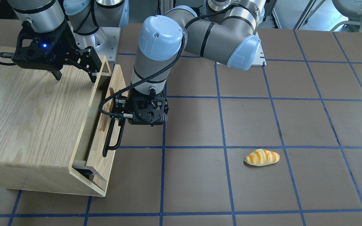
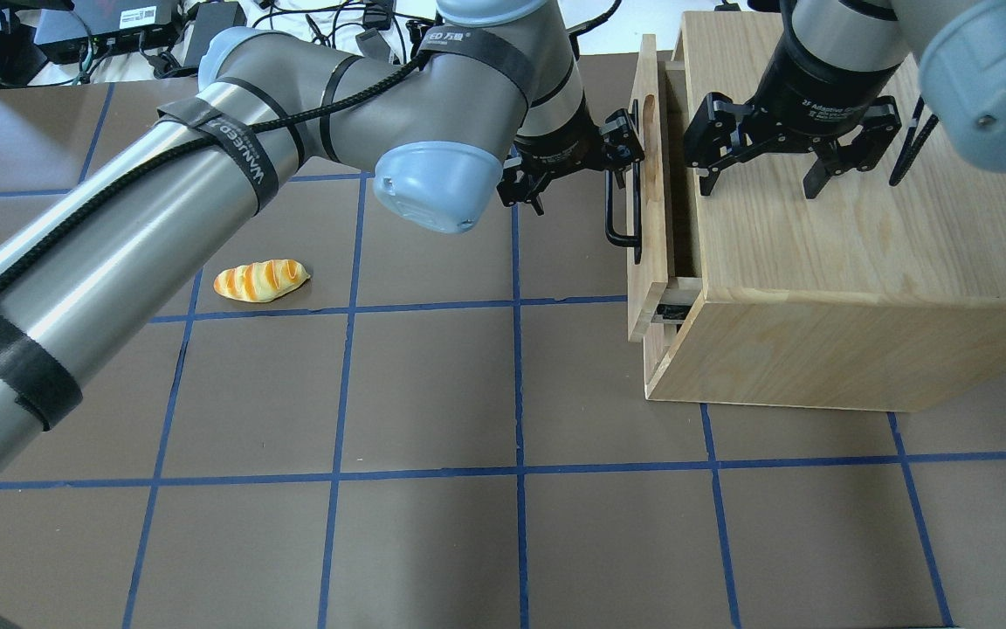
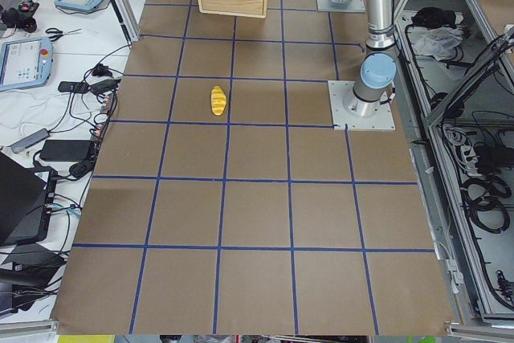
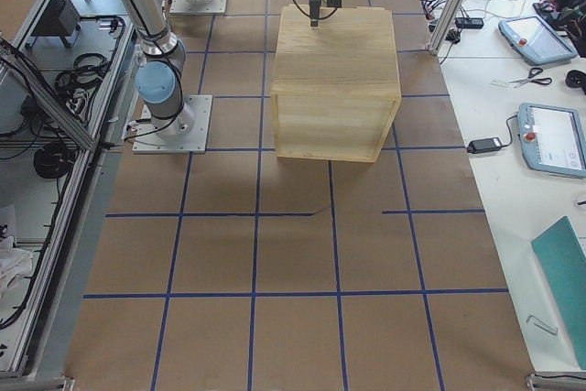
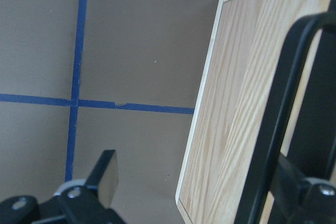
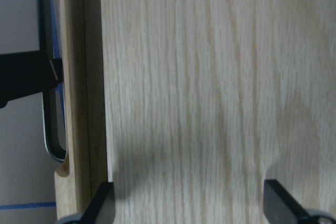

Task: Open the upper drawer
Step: 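Pull the handle with the left gripper, sliding the drawer outward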

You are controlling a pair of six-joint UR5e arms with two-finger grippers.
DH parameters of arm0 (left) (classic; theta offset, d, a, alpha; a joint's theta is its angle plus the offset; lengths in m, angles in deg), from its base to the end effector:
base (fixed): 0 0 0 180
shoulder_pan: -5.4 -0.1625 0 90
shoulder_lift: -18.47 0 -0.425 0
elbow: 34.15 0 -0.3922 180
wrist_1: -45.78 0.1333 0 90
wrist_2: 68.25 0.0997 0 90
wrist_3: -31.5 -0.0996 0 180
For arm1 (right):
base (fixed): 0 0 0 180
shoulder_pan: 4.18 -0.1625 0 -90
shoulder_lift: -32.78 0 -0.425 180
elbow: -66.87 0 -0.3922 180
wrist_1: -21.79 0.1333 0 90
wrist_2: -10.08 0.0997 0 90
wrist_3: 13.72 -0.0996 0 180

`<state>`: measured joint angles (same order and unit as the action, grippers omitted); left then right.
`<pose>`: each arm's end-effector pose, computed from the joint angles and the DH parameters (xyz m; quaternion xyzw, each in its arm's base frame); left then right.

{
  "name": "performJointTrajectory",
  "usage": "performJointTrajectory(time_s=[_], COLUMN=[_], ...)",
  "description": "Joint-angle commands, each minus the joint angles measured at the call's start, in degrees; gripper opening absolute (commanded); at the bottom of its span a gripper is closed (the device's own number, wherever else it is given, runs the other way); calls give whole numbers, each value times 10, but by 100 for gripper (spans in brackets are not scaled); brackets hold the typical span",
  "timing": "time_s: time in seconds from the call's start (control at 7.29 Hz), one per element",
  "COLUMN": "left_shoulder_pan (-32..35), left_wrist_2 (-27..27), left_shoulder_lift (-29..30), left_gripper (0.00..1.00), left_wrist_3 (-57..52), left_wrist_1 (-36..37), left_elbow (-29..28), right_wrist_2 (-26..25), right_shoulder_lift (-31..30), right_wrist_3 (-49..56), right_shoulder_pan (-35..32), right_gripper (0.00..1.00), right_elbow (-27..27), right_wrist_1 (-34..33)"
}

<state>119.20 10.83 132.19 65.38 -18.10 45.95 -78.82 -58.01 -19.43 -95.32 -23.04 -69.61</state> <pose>-0.4096 -0.5517 0.3836 0.0768 -0.9868 0.0478 0.1343 0.1449 -0.4871 0.4979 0.0397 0.9990 -0.0193 0.0108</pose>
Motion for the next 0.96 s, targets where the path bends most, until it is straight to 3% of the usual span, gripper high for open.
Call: performJointTrajectory(time_s=[0.0,0.82], left_shoulder_pan=[-10,-43], left_wrist_2=[1,19], left_shoulder_lift=[-2,-10], left_gripper=[100,100], left_wrist_3=[-13,-47], left_wrist_1=[0,-25], left_elbow=[1,-2], right_wrist_2=[0,0], right_shoulder_lift=[0,0], right_wrist_3=[0,0], right_shoulder_pan=[0,0], right_gripper=[100,100], right_elbow=[0,0], right_wrist_1=[0,0])
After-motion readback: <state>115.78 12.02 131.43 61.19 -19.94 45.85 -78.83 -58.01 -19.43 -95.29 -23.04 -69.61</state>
